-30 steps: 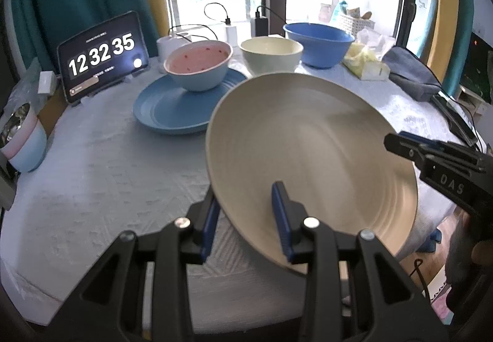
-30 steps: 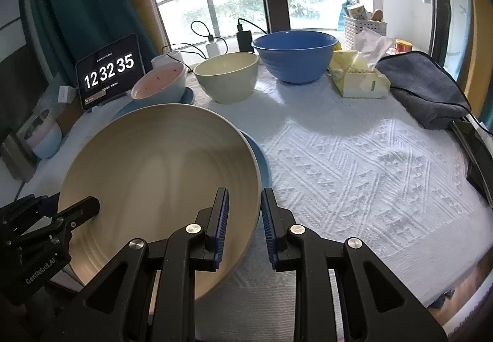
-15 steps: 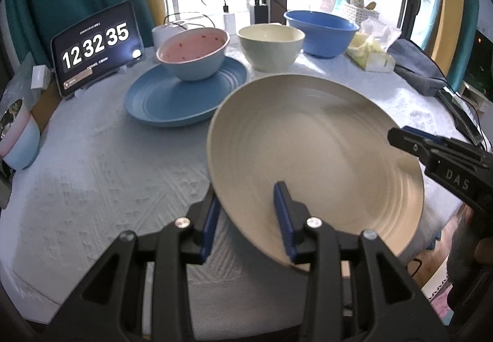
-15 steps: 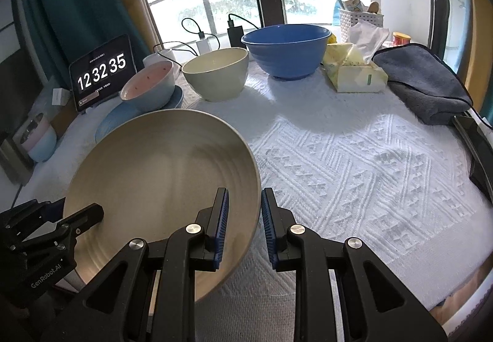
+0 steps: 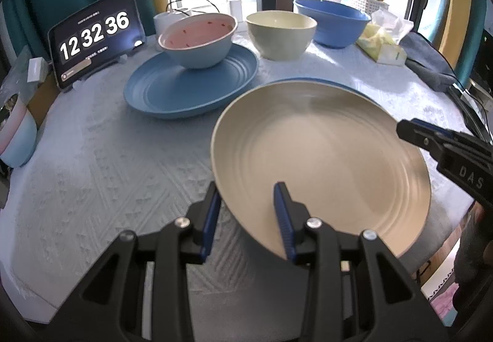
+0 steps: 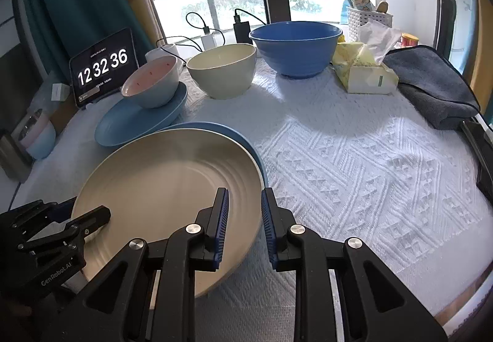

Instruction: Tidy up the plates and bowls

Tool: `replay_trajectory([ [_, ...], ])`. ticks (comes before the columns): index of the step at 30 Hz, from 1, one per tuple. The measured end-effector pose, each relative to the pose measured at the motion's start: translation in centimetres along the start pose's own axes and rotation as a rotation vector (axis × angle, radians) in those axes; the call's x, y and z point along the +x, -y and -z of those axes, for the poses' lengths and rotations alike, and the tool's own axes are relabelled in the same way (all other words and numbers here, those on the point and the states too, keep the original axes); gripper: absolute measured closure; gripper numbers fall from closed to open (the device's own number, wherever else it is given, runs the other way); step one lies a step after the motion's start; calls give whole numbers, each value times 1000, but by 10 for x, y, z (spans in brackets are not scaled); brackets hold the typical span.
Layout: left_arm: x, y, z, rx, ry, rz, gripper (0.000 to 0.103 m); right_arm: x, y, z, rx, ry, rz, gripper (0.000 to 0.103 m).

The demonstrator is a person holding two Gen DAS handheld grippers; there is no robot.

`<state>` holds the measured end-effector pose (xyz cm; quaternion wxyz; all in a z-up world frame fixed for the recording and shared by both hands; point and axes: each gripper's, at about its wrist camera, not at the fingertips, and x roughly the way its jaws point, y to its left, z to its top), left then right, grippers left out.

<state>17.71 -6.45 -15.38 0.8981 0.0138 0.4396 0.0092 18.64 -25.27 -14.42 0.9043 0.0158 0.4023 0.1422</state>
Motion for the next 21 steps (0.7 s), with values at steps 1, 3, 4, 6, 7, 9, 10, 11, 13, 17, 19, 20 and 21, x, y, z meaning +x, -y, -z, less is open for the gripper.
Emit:
replay_trajectory([
  [1, 2, 0, 0, 3, -4, 1, 66, 0, 0, 0, 0, -1, 1, 79],
  [3, 3, 1, -1, 9, -8, -3, 66, 1, 0, -1, 0, -1, 4, 79],
  [4, 4, 3, -1, 13, -7, -6, 66, 1, 0, -2, 0, -2, 6, 79],
  [6, 5, 3, -2, 15, -8, -8, 66, 2, 0, -3, 2, -1, 9, 79],
  [7, 6, 2, -2, 14, -9, -9, 66, 2, 1, -4, 3, -1, 11, 79],
  [9, 8, 3, -3, 16, -10, -13, 66, 2, 1, -5, 4, -2, 15, 79],
  [10, 9, 3, -3, 17, -11, -15, 66, 3, 1, -6, 5, -1, 17, 79],
  [11, 10, 4, -3, 21, -12, -18, 66, 3, 2, -6, 5, -2, 20, 79],
  [13, 11, 5, -3, 32, -9, -27, 65, 4, 3, -7, 8, -5, 25, 79],
  [17, 13, 6, -3, 43, 4, -34, 60, 5, 4, -7, 12, -11, 35, 79],
  [19, 14, 7, -3, 53, 14, -40, 58, 5, 4, -7, 13, -12, 39, 79],
  [20, 14, 7, -3, 56, 17, -41, 58, 5, 4, -7, 13, -13, 41, 79],
  [21, 15, 7, -3, 56, 19, -39, 57, 6, 4, -7, 13, -15, 44, 79],
])
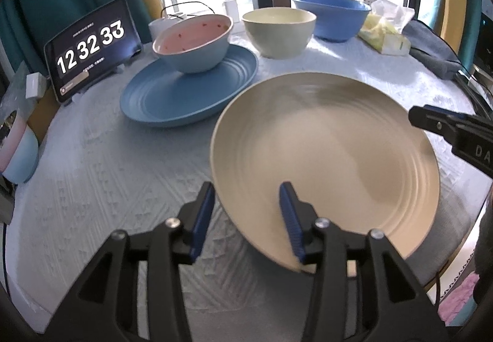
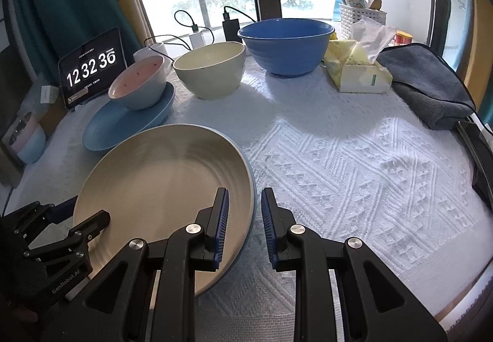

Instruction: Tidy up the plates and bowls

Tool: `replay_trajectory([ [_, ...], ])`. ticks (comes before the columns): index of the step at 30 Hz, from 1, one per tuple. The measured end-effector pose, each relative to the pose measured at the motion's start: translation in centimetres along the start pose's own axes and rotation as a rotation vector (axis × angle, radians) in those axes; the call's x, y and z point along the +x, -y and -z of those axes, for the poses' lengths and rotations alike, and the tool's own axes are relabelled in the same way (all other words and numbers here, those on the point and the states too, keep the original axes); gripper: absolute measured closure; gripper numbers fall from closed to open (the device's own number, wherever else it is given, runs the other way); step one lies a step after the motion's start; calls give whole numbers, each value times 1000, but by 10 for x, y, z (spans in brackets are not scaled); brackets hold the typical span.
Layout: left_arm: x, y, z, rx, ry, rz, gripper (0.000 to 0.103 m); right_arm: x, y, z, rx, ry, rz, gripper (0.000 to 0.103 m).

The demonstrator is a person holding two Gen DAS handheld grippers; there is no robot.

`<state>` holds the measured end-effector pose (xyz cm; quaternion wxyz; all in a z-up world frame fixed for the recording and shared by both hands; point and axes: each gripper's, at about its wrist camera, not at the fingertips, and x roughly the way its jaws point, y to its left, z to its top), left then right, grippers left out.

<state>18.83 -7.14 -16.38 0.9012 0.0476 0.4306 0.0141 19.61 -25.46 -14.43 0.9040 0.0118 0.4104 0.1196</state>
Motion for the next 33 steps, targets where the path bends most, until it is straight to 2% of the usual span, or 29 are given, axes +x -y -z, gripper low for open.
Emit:
replay_trajectory([
  [5, 0, -6, -1, -29, -6, 27, 57, 2, 1, 1, 3, -13, 27, 79],
  [9, -10, -13, -2, -55, 41, 34, 57, 8, 6, 3, 19, -36, 54, 79],
  [12, -13, -18, -2, -67, 53, 12, 57, 10, 9, 3, 36, -44, 43, 78],
  [14, -9, -22, -1, -76, 32, -3, 56, 11, 8, 4, 38, -46, 42, 77],
  [17, -1, -23, 2, -77, 4, -1, 56, 14, 6, 4, 35, -56, 39, 77],
  [33, 10, -17, -2, -51, 45, 32, 56, 19, 6, 0, 16, -56, 85, 71],
])
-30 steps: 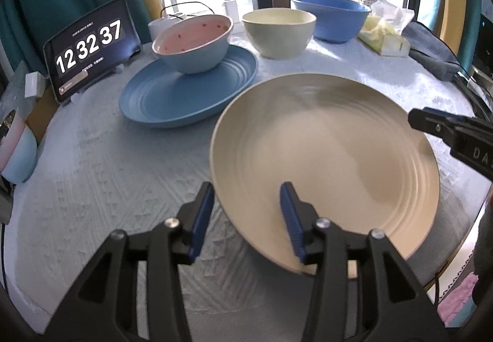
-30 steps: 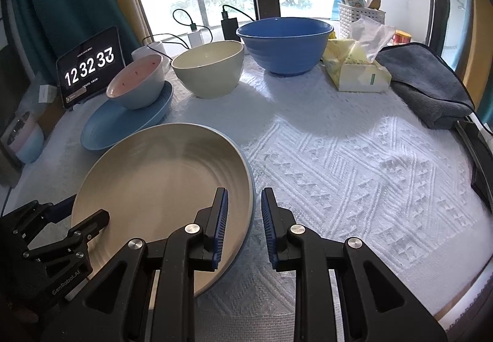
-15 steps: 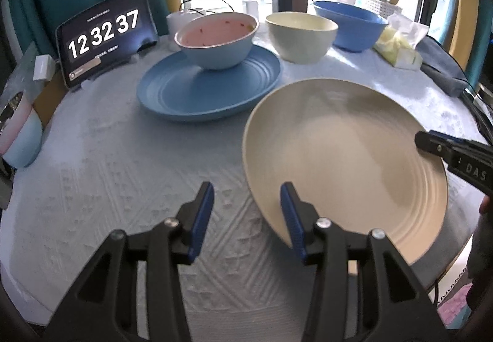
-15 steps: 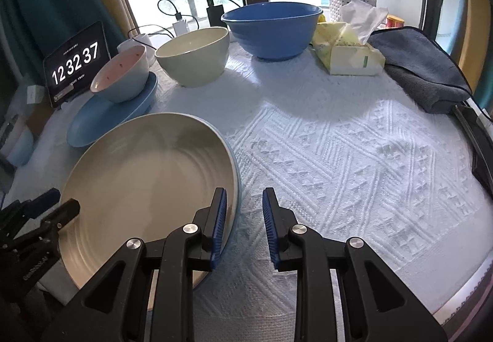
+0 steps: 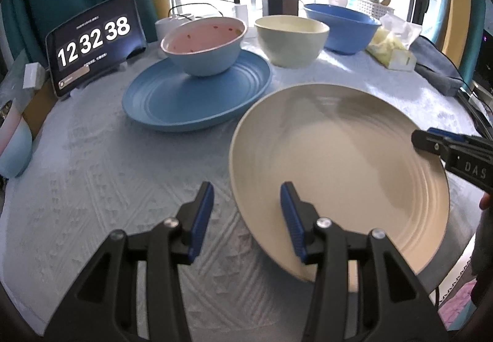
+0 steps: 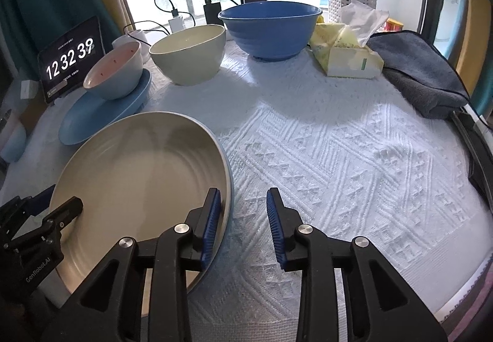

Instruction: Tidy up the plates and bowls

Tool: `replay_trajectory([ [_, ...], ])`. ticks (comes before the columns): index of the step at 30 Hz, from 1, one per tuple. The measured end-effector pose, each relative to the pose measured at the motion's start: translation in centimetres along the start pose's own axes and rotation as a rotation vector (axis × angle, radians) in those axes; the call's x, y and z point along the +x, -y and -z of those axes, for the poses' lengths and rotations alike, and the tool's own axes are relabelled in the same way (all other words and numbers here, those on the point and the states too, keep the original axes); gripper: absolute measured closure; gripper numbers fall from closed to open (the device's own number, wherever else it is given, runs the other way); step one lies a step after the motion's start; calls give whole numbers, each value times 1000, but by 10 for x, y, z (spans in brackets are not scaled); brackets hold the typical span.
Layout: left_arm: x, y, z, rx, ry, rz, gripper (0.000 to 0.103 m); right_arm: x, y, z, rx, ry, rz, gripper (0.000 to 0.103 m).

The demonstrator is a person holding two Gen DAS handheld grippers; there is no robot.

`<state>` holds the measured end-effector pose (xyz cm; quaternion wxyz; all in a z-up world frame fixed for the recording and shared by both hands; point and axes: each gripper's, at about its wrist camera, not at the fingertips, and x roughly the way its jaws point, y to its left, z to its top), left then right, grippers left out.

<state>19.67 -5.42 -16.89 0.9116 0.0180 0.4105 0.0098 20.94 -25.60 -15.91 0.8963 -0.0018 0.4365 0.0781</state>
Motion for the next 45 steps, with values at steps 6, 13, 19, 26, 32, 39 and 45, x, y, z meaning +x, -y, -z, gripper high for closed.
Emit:
replay_trajectory([
  [6, 1, -7, -4, -16, -17, 40, 56, -4, -3, -7, 1, 8, 38, 71],
  [13, -10, -25, -6, -51, 21, 59, 56, -16, -13, -17, 1, 40, 60, 71],
  [19, -21, -42, -7, -87, 54, 68, 56, -23, -33, -26, -32, 59, 56, 71],
  [26, -29, -64, -12, -124, 88, 63, 56, -24, -56, -35, -68, 75, 40, 71],
  [32, -30, -80, -16, -152, 103, 59, 56, -21, -73, -43, -97, 75, 25, 71],
  [39, -30, -99, -22, -179, 126, 39, 56, -14, -92, -50, -120, 71, 5, 71],
  [45, -29, -117, -32, -204, 148, 15, 56, -7, -105, -57, -137, 68, -7, 71],
])
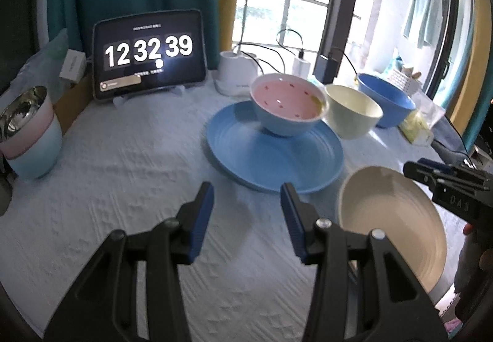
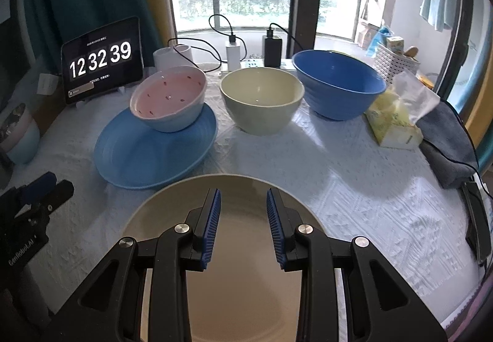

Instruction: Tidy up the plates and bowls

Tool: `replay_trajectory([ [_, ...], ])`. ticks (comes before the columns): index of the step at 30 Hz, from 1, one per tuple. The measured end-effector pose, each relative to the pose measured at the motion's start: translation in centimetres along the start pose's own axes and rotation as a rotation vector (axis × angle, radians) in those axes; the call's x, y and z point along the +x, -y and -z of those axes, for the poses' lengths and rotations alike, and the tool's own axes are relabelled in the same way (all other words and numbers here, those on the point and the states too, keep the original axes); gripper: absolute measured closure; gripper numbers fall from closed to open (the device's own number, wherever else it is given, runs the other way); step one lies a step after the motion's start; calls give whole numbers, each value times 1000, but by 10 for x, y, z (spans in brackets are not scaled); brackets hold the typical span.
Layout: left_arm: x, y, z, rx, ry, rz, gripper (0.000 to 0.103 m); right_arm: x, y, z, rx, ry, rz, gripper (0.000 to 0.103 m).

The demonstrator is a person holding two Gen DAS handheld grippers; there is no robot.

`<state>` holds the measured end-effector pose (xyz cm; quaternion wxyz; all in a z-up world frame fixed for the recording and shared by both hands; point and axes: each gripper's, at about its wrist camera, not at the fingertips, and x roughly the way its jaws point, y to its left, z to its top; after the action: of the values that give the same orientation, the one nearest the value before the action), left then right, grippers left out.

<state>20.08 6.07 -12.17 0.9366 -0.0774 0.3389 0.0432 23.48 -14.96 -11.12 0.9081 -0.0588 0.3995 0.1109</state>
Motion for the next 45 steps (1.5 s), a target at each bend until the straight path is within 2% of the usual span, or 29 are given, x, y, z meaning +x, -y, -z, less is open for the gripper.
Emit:
replay_trajectory([
  [14, 18, -20, -15, -16, -7, -16, 56, 26, -26, -26, -38, -3, -38, 71],
  [24, 51, -44, -27, -51, -38, -53, 56, 48, -40, -44, -47, -14, -75, 71],
  [31, 73, -53, -32, -46, -70, -81, 56, 69, -38, -48, -10, -42, -86, 71],
  [40, 92, -52, -39, -60, -65, -55, 56, 93, -33, -52, 64, -84, -101, 71],
  [45, 107, -44, -41, -63, -94, -50, 56, 106, -34, -49, 71, -113, -100, 71],
])
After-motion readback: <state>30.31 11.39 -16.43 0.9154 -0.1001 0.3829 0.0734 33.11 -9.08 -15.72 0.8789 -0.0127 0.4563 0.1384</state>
